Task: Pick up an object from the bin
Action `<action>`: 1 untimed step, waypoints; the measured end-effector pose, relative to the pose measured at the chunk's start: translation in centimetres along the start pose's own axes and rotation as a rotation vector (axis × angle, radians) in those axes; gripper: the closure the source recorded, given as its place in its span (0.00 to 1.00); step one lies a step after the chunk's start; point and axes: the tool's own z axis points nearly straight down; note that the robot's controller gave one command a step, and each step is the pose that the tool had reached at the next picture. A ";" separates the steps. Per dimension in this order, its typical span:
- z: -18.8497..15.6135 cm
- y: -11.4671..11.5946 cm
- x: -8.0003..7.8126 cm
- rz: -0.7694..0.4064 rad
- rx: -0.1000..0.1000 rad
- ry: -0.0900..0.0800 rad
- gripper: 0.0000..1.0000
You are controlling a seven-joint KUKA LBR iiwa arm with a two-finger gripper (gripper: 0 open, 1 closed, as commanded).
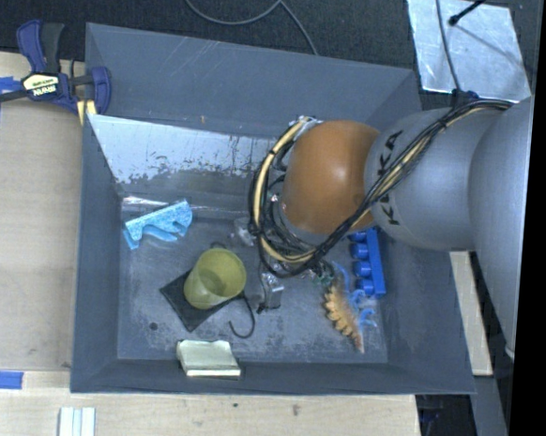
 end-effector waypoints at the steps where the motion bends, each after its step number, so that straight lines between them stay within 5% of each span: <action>1: -4.2 3.9 -1.4 0.196 0.001 0.004 0.00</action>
Offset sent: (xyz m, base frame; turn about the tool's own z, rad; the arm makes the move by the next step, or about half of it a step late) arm 0.0316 0.0657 0.0717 -0.3411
